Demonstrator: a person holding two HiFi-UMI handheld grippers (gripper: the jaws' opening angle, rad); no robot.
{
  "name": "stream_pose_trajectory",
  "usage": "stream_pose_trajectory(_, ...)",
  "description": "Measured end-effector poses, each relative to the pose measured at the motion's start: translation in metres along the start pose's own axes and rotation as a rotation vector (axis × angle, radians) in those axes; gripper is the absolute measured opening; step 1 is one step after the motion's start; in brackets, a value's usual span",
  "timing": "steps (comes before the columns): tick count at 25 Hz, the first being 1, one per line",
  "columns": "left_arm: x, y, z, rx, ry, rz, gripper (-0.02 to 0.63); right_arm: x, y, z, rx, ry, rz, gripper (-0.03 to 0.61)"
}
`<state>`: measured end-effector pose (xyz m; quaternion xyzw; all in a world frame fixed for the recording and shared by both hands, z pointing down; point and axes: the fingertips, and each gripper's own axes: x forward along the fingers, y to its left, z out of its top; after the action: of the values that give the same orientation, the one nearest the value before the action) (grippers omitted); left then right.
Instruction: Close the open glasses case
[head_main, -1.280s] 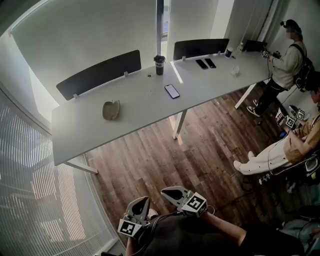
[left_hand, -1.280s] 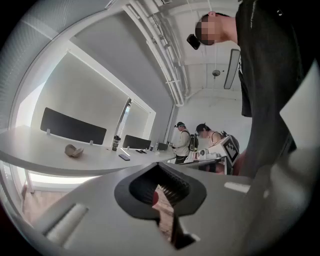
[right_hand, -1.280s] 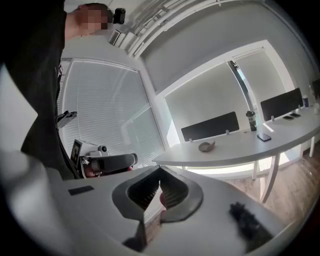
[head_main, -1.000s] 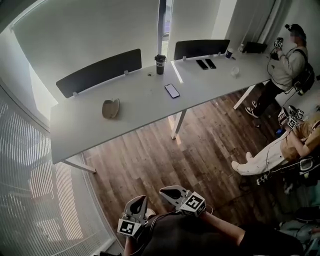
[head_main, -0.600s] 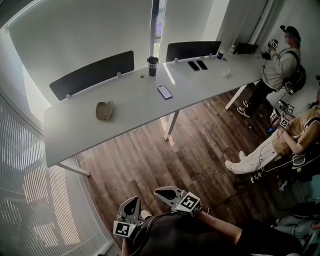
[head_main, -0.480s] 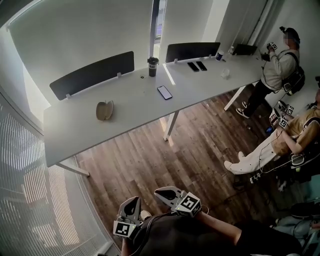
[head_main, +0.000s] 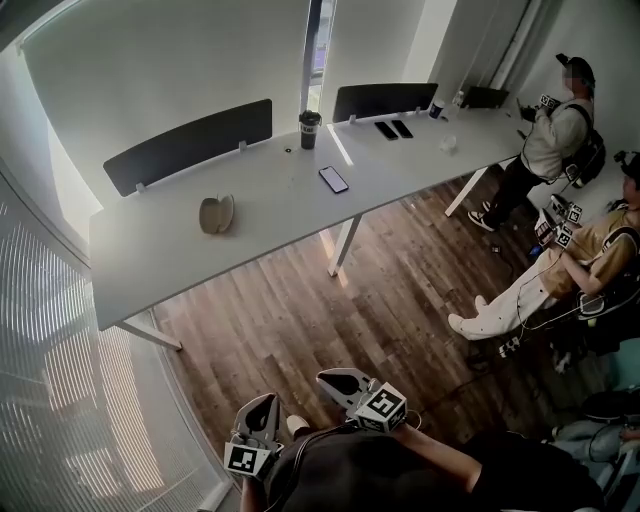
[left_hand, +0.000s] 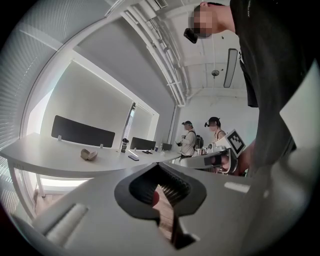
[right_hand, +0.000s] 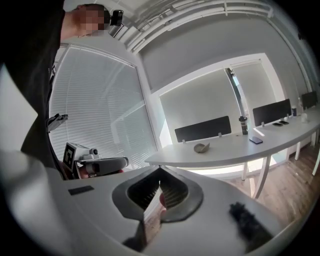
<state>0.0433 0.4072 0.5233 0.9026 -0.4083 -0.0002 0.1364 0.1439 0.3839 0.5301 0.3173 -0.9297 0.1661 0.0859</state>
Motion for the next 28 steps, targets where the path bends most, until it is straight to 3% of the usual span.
stream_pose_trajectory(5,-0.028,0.008,0.0,-0.008,-0.004,0.001,0.006,0.004,0.025,-0.005,0.038,-0.007,-0.007,0.005)
stream_pose_trajectory(16,-0.065,0.023,-0.003,-0.027,-0.055,0.072,0.006,0.015,0.064,-0.003,-0.001,0.051,0.042,0.005)
stream_pose_trajectory(20,-0.066,0.022,0.005,-0.031,-0.085,0.077,0.006,0.017,0.06,-0.007,-0.028,0.05,0.037,0.005)
stream_pose_trajectory(28,-0.069,0.029,-0.003,-0.035,-0.05,0.102,0.006,0.026,0.061,0.0,0.004,-0.001,0.051,0.005)
